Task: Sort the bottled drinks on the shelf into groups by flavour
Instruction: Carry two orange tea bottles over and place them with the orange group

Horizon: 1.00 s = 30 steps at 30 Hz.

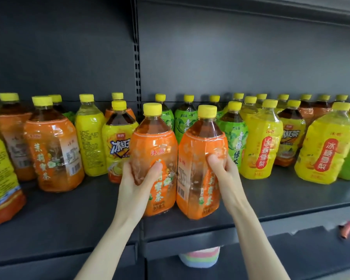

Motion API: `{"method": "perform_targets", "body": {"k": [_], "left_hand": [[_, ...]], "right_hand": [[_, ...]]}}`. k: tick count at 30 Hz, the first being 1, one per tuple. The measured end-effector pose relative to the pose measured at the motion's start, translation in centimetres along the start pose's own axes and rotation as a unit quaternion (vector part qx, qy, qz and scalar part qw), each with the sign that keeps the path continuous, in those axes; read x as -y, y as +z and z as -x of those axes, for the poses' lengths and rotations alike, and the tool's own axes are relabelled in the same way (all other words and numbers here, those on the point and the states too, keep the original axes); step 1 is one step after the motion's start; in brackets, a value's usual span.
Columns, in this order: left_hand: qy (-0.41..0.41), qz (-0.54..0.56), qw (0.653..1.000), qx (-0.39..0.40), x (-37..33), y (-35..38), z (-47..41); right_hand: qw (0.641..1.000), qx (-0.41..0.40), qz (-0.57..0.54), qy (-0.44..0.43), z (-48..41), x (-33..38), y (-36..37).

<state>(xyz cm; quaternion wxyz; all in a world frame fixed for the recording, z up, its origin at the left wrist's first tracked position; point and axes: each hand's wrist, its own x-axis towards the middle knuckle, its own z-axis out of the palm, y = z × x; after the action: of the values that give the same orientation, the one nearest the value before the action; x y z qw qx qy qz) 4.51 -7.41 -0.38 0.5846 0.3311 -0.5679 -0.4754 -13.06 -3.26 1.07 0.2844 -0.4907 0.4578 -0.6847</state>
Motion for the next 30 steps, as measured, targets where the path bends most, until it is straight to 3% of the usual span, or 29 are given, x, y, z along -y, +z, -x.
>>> {"method": "perform_targets", "body": {"k": [7, 15, 30], "left_hand": [[0.035, -0.001, 0.998, -0.055, -0.2, 0.5, 1.7], [0.055, -0.002, 0.997, -0.055, -1.5, 3.2, 6.8], [-0.002, 0.048, 0.997, 0.067, -2.0, 29.0, 23.2]], "right_hand": [[0.994, -0.096, 0.018, -0.038, 2.3, 0.5, 1.5], [0.990, -0.127, 0.024, -0.054, 7.7, 3.8, -2.5], [0.957, -0.257, 0.132, -0.038, 19.1, 10.4, -31.0]]}}
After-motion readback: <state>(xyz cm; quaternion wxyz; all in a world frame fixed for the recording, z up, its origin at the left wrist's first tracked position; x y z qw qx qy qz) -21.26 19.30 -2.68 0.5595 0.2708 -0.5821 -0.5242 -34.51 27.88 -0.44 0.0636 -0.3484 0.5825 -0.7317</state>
